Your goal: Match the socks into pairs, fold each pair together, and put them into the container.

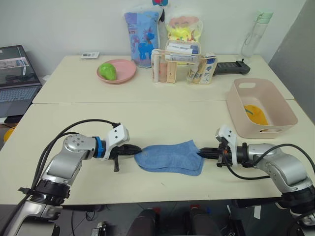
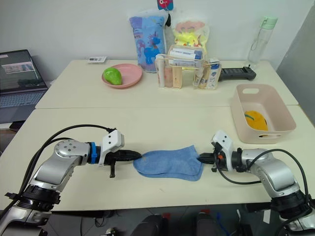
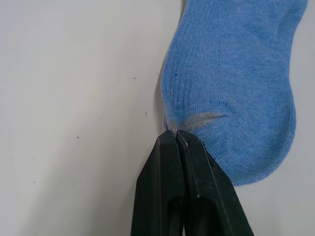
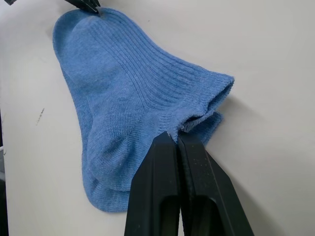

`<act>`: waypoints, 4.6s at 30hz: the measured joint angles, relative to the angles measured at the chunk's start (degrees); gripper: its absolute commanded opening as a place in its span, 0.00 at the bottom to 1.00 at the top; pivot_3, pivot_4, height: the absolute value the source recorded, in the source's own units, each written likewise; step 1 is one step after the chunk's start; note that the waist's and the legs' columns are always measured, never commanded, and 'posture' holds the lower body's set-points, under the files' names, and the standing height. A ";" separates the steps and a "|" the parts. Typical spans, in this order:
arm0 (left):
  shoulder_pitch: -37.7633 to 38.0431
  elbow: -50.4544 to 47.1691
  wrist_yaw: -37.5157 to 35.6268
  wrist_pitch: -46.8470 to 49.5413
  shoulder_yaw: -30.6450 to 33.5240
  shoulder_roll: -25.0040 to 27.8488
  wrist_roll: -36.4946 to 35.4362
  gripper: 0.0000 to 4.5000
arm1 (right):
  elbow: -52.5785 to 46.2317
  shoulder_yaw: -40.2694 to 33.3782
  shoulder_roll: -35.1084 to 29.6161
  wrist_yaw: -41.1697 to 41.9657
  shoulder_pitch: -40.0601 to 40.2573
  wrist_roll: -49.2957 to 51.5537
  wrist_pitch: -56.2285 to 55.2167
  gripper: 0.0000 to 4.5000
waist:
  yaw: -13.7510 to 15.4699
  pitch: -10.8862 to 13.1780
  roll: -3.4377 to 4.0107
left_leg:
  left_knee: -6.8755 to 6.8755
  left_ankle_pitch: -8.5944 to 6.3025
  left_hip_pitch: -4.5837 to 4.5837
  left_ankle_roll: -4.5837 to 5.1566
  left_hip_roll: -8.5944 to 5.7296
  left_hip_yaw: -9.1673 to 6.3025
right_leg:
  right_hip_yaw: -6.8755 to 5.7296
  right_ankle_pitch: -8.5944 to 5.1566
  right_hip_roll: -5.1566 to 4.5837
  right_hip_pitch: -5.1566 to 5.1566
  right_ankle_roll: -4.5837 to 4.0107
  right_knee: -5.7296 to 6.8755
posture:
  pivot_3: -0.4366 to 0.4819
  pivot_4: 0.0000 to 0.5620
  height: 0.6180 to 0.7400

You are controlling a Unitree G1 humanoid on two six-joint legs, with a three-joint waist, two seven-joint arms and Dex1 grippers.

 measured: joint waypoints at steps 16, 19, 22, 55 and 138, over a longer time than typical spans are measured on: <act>-1.33 -1.91 -2.63 1.94 0.21 2.07 -2.28 0.00 | -9.22 -4.74 -3.46 0.90 2.40 11.83 12.03 0.01 | 0.04 0.00 0.00 | 0.00 -0.01 0.00 0.01 0.01 -0.01 | -0.01 0.00 0.00 0.02 0.00 -0.01 | 0.48 0.27 1.00; -2.65 -0.34 -2.54 1.34 -1.20 1.04 -1.30 0.00 | -9.24 -4.75 -3.38 0.18 2.35 12.42 12.58 0.01 | 0.07 0.00 -0.01 | 0.00 -0.01 0.00 0.01 0.00 -0.01 | -0.02 0.00 0.00 0.02 0.00 -0.01 | 0.48 0.27 1.00; -3.79 1.83 -2.53 -0.86 -2.43 0.57 0.65 0.00 | -9.16 -4.55 -3.39 -0.59 2.38 11.90 12.84 0.01 | 0.04 0.00 -0.01 | 0.00 0.00 -0.01 0.01 0.01 -0.01 | -0.01 0.00 0.00 0.02 0.00 -0.01 | 0.48 0.27 1.00; -1.38 -8.44 -0.49 0.97 2.04 -1.85 -4.87 0.35 | -7.48 2.81 1.83 -1.21 -2.11 -1.28 -6.09 0.30 | -0.06 0.00 -0.01 | 0.00 0.00 0.00 0.00 0.00 0.02 | 0.00 0.00 0.00 0.01 0.00 -0.02 | 0.48 0.27 1.00; -3.92 2.56 7.39 -8.96 -12.77 -15.28 7.50 0.00 | -4.48 -8.79 2.40 -9.94 1.43 11.32 17.87 0.00 | 0.07 -0.14 0.08 | -0.03 0.00 0.09 0.00 0.01 0.04 | 0.03 0.00 0.00 0.08 0.00 0.00 | 0.48 0.27 1.00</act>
